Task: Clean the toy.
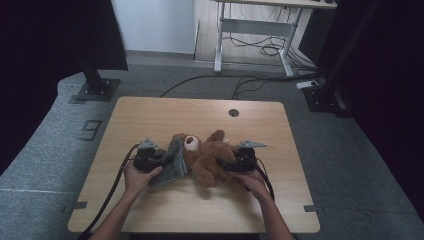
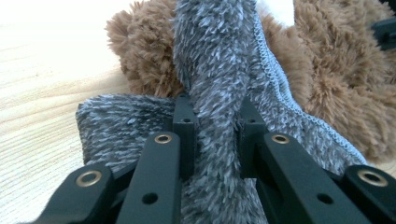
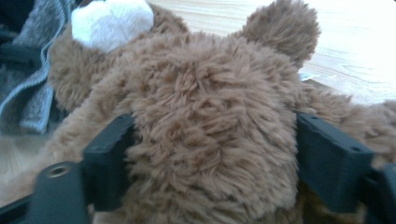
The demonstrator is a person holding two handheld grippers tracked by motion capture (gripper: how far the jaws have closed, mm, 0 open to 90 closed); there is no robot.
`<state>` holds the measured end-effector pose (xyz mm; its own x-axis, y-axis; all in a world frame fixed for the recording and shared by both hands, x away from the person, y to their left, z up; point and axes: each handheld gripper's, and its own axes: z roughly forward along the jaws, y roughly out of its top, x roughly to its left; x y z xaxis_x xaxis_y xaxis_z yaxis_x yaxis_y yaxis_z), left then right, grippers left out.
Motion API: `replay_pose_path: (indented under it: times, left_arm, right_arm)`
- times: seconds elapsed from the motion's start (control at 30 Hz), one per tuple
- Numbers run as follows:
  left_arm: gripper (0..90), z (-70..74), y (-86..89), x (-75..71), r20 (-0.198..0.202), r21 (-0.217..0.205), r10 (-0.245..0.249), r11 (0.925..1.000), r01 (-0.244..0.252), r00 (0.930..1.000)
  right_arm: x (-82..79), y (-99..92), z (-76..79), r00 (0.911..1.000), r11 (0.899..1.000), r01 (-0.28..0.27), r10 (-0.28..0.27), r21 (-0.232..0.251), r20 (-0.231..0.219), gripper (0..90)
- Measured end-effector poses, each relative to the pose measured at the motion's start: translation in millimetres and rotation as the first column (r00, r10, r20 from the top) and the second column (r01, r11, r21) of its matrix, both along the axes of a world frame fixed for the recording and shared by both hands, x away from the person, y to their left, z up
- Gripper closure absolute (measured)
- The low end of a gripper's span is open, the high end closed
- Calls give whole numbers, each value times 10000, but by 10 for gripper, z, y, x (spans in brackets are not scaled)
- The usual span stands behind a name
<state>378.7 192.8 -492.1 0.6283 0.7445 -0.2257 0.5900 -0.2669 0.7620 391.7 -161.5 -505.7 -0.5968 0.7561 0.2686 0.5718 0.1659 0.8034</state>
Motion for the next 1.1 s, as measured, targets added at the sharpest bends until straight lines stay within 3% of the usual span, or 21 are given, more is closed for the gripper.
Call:
replay_pose_path:
  times: [0.13, 0.23, 0.4, 0.57, 0.6, 0.7, 0.83, 0.87, 1.0, 1.1]
  left_arm:
    - [749, 14, 13, -21, 18, 0, -11, 10000, 11, 10000]
    - [746, 24, 37, -23, -11, -90, -21, 10000, 20, 10000]
    - [743, 74, 70, -41, -67, -344, -106, 9994, 103, 9999]
    - [742, 279, 92, -126, 308, -950, -348, 9948, 375, 9989]
    - [741, 337, 76, -140, 424, -1011, -446, 9937, 487, 9981]
    - [742, 510, -72, -164, 783, -1091, -744, 9906, 828, 9941]
    - [741, 643, -472, -123, 990, -877, -1382, 9853, 1469, 9854]
    - [739, 632, -621, -88, 883, -652, -1628, 9835, 1688, 9827]
    - [740, 442, -962, 36, 167, -9, -1864, 9825, 1865, 9823]
    - [745, 364, -996, 34, 282, 258, -1732, 9847, 1725, 9845]
  right_arm:
    - [-55, -4, -20, 9982, 9993, -364, 369, -113, 467, 420]
    - [-79, -27, -55, 9924, 9966, -816, 807, 58, 925, 525]
    - [-112, -56, -80, 9850, 9930, -1176, 1149, 141, 1289, 562]
    - [-185, -75, -83, 9651, 9805, -1967, 1937, -3, 1762, 583]
    - [-217, -75, -83, 9552, 9732, -2297, 2269, -76, 1902, 584]
    - [-253, -63, -83, 9474, 9681, -2499, 2480, -165, 2022, 584]
    - [-347, -12, -95, 9325, 9609, -2744, 2754, -374, 2338, 582]
    - [-398, 18, -102, 9257, 9590, -2787, 2826, -519, 2515, 579]
    - [-446, 19, -111, 9229, 9600, -2709, 2798, -702, 2647, 575]
    - [-448, 11, -121, 9220, 9594, -2713, 2820, -769, 2654, 574]
